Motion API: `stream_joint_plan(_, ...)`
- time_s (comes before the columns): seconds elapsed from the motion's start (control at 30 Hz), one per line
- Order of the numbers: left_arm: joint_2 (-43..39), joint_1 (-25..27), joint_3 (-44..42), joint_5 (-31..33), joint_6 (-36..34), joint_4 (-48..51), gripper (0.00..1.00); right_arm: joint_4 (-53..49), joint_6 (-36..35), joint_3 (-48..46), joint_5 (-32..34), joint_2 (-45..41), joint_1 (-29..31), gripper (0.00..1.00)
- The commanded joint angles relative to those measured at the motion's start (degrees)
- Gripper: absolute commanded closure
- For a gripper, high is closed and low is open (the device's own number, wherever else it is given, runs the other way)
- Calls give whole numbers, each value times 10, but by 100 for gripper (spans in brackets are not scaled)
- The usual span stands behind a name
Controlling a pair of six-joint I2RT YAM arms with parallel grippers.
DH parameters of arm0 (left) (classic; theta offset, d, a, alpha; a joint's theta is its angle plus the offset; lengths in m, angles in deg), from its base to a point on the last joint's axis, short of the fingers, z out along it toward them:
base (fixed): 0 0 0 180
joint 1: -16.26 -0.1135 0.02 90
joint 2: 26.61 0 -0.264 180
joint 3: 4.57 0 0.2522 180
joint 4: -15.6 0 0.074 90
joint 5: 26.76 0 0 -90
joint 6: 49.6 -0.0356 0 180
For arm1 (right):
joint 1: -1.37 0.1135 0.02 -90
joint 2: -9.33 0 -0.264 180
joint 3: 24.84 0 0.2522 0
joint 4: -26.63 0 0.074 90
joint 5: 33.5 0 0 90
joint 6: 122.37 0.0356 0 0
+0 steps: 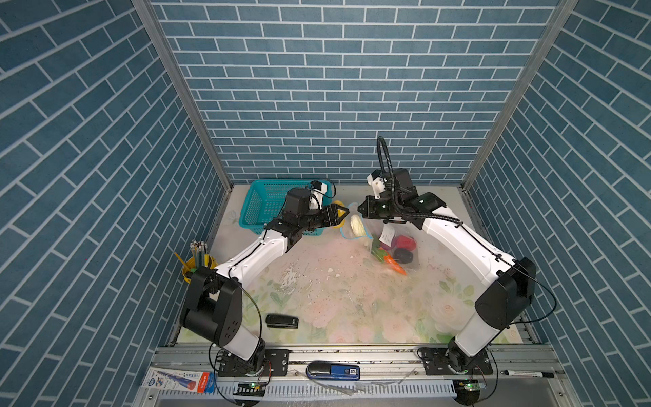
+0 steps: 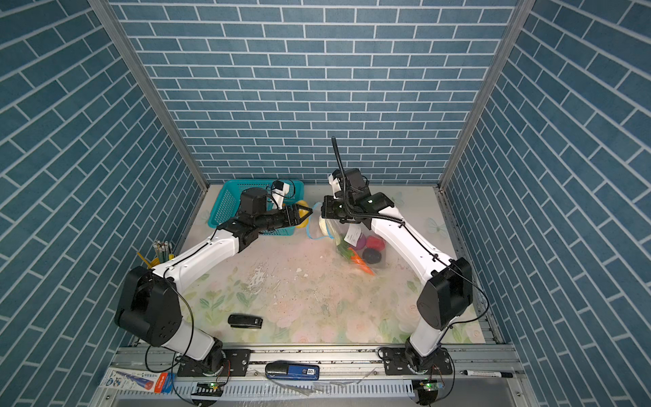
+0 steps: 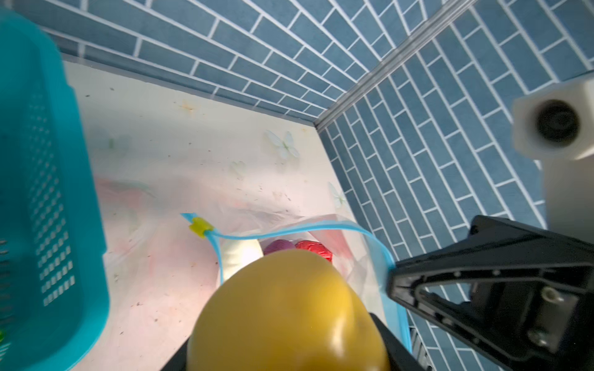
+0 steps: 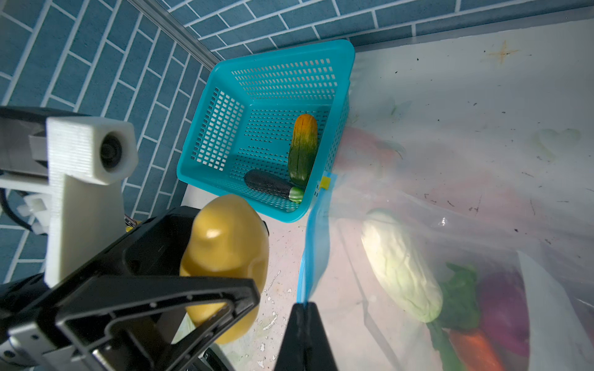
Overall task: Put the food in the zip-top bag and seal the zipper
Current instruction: 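Lift the potato and carry it with the left gripper toward the bag mouth, then lower the potato into the bag beside the right gripper and release it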
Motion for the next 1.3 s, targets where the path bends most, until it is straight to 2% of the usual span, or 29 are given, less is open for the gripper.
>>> stream_joint_plan(0.0,22,-7,12,-79,11,-39,58,8,13,-9,-6,-23,-1,100)
stream_joint_plan(0.27,24,-7,-8,-55,12,-61,59,8,13,-8,-5,-25,-2,100)
stream_joint_plan(1.27,77,17,1,-36,-5,-44,55,7,16,-5,-8,-26,-1,100)
